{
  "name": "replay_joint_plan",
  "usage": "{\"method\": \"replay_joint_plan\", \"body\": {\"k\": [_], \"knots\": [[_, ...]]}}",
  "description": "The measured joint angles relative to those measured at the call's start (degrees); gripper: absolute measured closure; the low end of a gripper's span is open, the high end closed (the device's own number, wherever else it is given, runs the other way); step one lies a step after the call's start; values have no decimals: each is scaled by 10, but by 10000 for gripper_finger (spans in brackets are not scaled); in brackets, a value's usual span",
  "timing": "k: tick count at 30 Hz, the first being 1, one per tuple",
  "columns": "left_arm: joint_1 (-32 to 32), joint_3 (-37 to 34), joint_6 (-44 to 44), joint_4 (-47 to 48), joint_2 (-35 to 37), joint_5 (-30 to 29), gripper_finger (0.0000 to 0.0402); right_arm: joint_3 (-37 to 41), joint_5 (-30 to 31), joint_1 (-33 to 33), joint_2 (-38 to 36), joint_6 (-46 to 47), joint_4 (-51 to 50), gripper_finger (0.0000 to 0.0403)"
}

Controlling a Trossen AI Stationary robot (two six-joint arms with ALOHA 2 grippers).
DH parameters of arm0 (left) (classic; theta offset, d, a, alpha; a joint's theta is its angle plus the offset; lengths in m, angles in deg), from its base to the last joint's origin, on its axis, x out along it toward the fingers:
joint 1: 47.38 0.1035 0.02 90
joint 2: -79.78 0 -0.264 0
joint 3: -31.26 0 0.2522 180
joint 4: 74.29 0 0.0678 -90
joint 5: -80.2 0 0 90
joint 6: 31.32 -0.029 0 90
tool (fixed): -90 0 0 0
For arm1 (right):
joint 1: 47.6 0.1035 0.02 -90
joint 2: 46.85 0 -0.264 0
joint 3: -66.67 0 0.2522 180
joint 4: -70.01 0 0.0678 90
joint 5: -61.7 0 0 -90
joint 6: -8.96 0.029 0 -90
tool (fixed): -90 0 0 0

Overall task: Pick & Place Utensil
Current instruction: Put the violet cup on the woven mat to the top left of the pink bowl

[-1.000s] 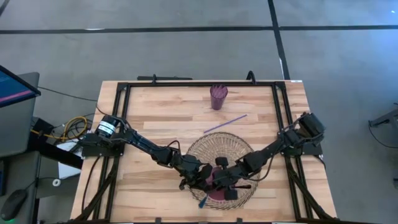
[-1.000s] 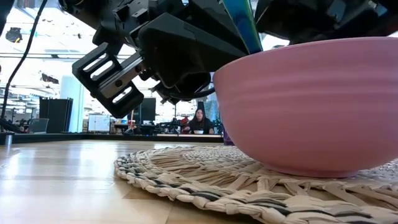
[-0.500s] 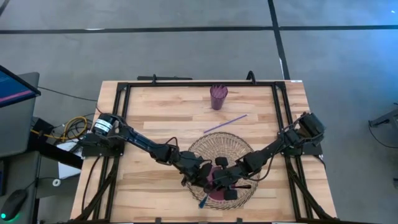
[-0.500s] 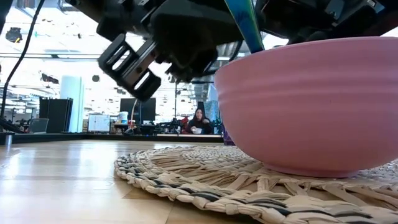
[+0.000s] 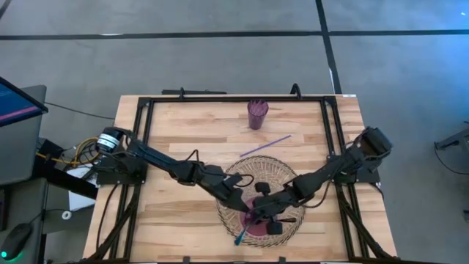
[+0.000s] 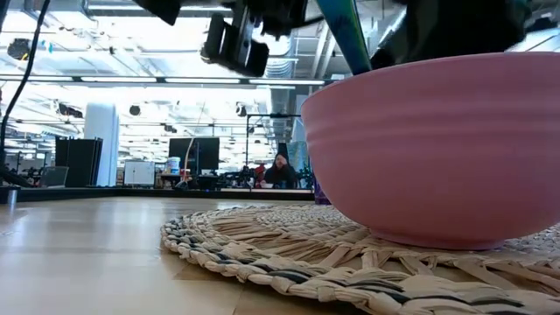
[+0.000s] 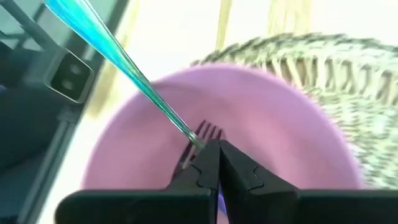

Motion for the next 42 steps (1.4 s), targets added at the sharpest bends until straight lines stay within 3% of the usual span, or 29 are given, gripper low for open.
{"method": "replay_joint_plan", "body": {"k": [9,12,17,20,26,29,36,42], "knots": [[2,0,-214,5,37,0,353,0,33,0,-126,-40,-69,403],[9,0,-264,7,44,-1,353,0,86,-3,-167,-71,-78,403],[25,0,-335,9,44,-7,353,0,224,-22,-221,-105,-81,397],[37,0,-380,23,44,-6,353,0,256,-53,-245,-106,-102,381],[71,0,-409,31,44,-1,353,0,255,-154,-256,-107,-151,319],[88,0,-454,48,49,0,353,0,221,-209,-252,-125,-152,289],[135,0,-539,180,115,0,353,0,205,-325,-237,-139,-151,254],[169,0,-635,242,211,1,353,0,85,-410,-213,-167,-135,253]]}}
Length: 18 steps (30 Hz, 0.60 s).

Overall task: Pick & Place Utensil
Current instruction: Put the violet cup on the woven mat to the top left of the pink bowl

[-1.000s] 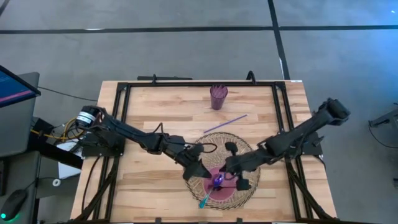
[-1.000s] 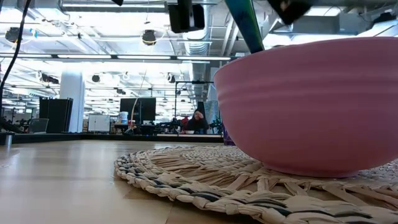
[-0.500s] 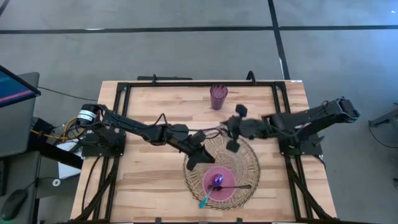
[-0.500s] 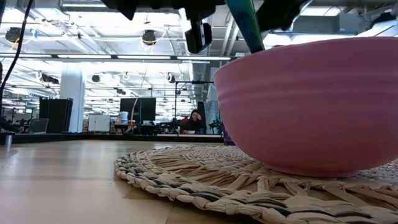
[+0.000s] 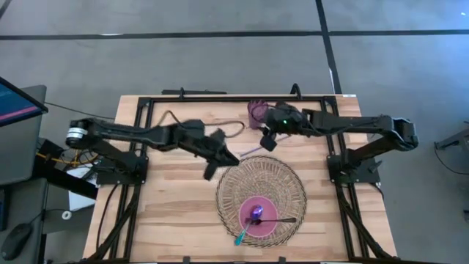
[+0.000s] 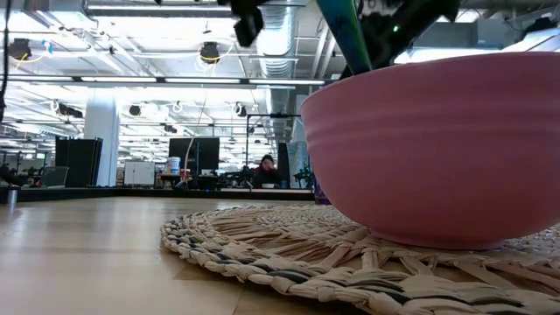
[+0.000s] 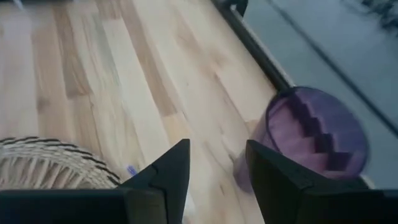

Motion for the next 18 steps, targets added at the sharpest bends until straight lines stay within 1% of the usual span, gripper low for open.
{"method": "replay_joint_plan", "body": {"k": [2,5,6,10,15,18], "knots": [[15,0,-27,17,28,-2,353,0,-24,-21,15,-13,19,253],[36,-11,-33,26,59,-3,353,-11,-38,-45,47,-48,21,253],[42,-17,-32,30,67,-1,353,-17,-35,-52,58,-60,17,253],[62,-44,-27,31,91,-2,353,-54,11,-71,96,-100,21,253],[73,-73,16,29,102,-1,353,-93,11,-86,142,-105,-30,253],[73,-84,19,30,103,-1,353,-105,11,-94,170,-105,-46,253]]}}
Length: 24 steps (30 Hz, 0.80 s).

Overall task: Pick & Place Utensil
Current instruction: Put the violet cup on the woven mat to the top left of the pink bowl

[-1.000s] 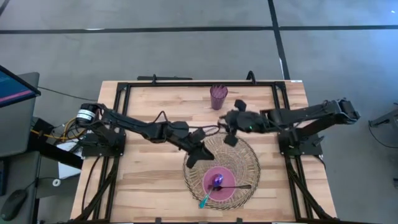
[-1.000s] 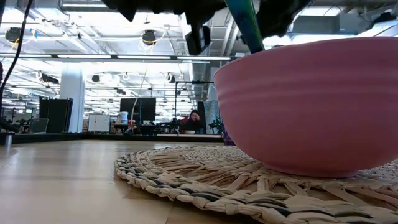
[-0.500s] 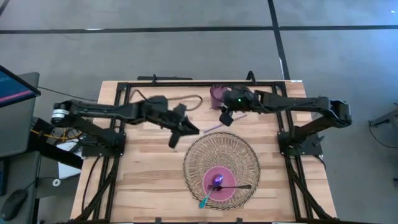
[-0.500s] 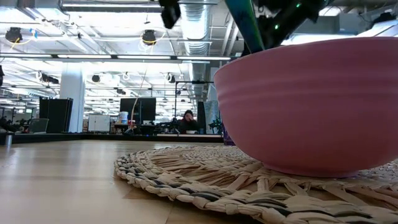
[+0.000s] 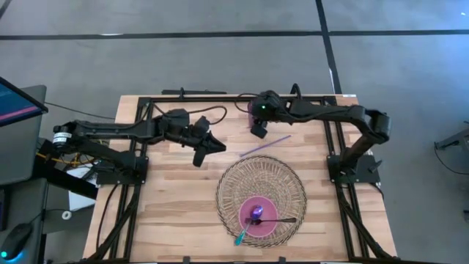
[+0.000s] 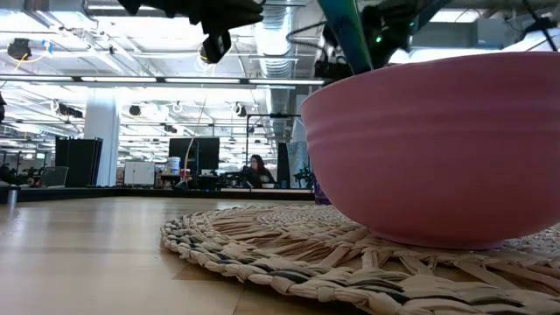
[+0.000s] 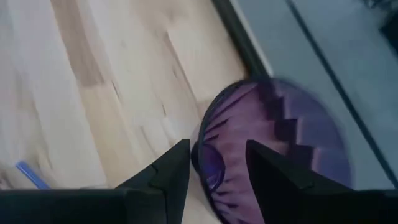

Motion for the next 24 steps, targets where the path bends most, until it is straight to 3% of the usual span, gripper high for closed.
{"method": "replay_joint_plan", "body": {"k": [6,13,24], "knots": [[0,-6,0,-2,0,0,353,-2,30,-7,34,5,-12,268],[0,-6,0,-2,0,0,353,-2,26,-3,21,11,-55,386],[0,-6,0,-2,0,-2,353,-2,20,36,-67,83,-161,391]]}}
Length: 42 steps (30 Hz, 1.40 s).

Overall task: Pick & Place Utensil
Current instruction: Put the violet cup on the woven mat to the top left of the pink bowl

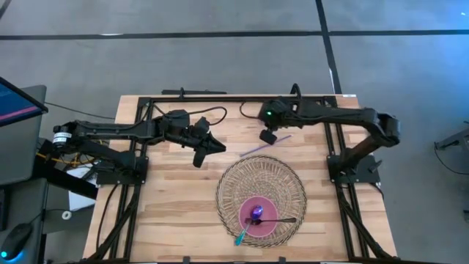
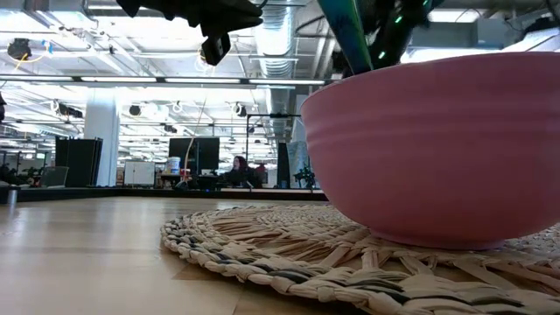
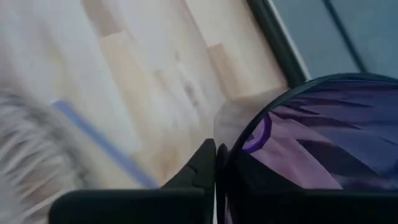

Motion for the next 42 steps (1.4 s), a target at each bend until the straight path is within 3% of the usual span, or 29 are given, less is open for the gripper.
{"method": "replay_joint_plan", "body": {"k": [10,15,27,42], "knots": [[0,0,0,0,0,-9,353,0,-124,96,-132,141,-153,395],[0,0,0,0,0,-15,353,0,-172,155,-157,178,-181,398],[0,-3,-9,0,0,-26,353,0,-191,273,-82,243,-194,394],[0,-27,-5,-1,-1,-28,353,-2,-174,303,-7,265,-169,387]]}}
